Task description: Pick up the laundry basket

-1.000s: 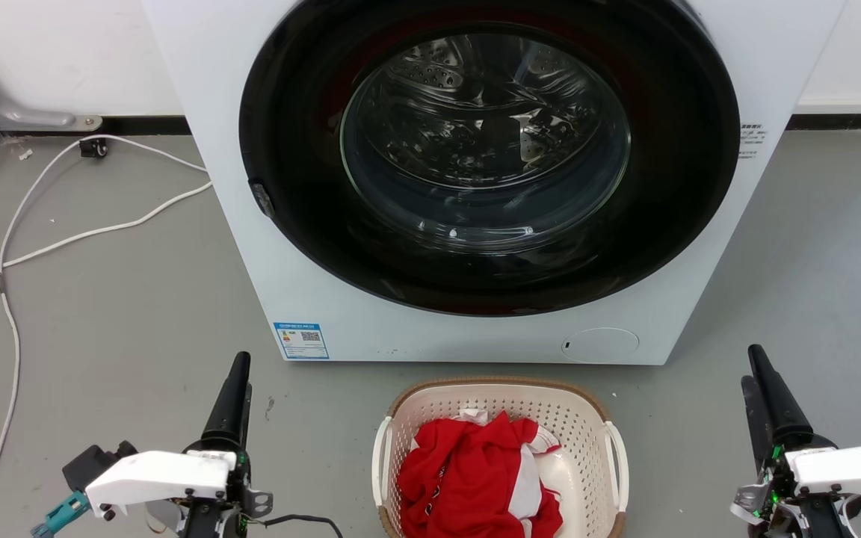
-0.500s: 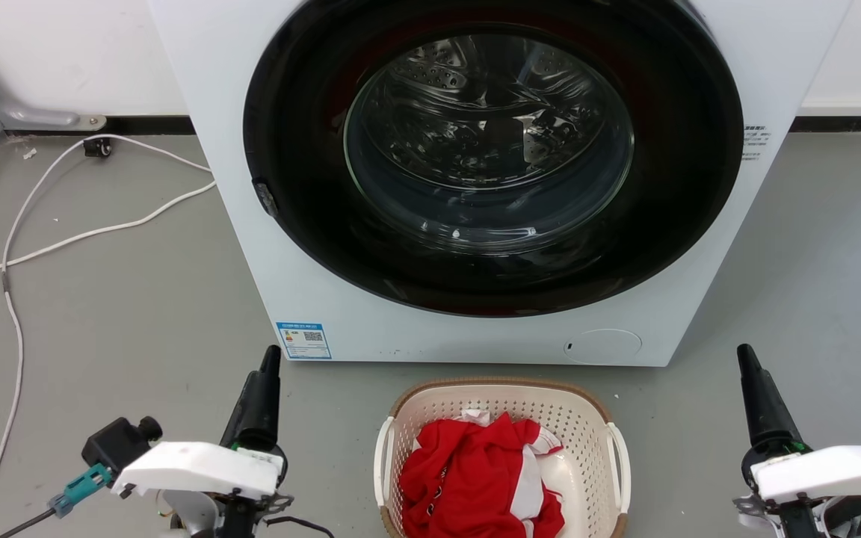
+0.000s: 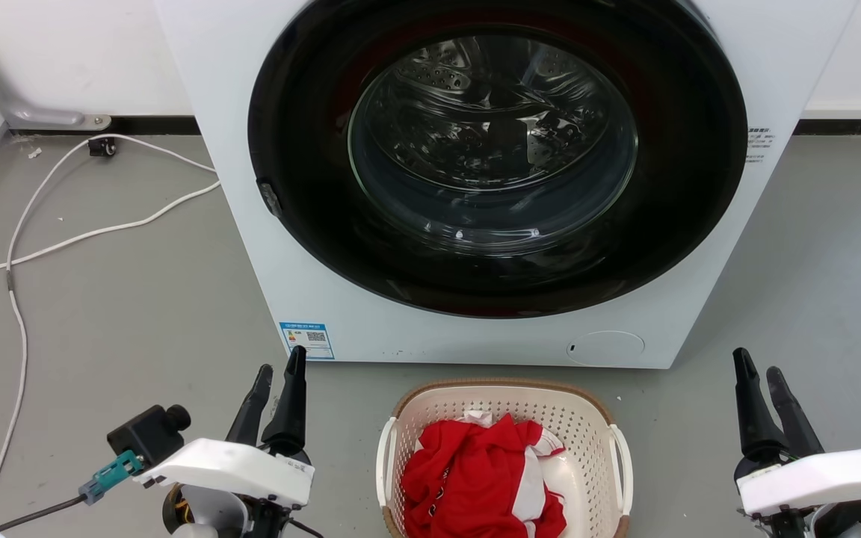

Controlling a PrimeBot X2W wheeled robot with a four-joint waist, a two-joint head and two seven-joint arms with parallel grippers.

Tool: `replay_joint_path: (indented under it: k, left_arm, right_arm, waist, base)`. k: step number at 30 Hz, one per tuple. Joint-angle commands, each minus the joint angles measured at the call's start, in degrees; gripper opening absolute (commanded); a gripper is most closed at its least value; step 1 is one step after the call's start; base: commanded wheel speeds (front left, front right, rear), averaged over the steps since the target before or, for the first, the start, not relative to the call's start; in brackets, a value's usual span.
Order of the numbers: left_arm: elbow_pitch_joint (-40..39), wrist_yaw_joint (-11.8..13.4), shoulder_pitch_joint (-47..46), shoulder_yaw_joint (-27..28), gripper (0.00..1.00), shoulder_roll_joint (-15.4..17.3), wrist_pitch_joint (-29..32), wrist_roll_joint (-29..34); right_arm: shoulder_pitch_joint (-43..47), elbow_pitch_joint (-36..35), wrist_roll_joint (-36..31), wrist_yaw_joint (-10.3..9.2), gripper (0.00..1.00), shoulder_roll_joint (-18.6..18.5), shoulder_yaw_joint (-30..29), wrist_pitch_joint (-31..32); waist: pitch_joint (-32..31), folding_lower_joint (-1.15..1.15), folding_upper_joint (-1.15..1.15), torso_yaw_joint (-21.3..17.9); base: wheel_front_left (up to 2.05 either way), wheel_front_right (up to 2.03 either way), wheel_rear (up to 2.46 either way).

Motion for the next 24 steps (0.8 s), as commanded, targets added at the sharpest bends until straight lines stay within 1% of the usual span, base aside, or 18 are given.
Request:
replay_joint_path:
  k: [1,22,24]
  left_arm:
    - [-0.8,0.0,-1.4,-0.3,1.00,0.2,-0.6,1.9]
    - [-0.7,0.0,-1.4,-2.8,1.00,0.4,-4.0,17.1]
    - [-0.4,0.1,-1.6,-3.0,1.00,0.3,-4.8,20.9]
  right_arm:
    - [-0.2,-1.3,-2.2,0.01,1.00,0.0,-0.1,-0.4]
    - [2.7,-5.6,-18.0,0.01,1.00,0.0,1.0,0.8]
    - [3.6,-6.7,-21.3,0.01,1.00,0.0,1.1,0.8]
  waist:
    - [0.0,0.00,0.00,0.0]
    - [-0.1,0.00,0.00,0.5]
    - [-0.1,0.00,0.00,0.3]
  base:
    - [0.00,0.00,0.00]
    - [0.00,0.00,0.00]
    - [0.00,0.00,0.00]
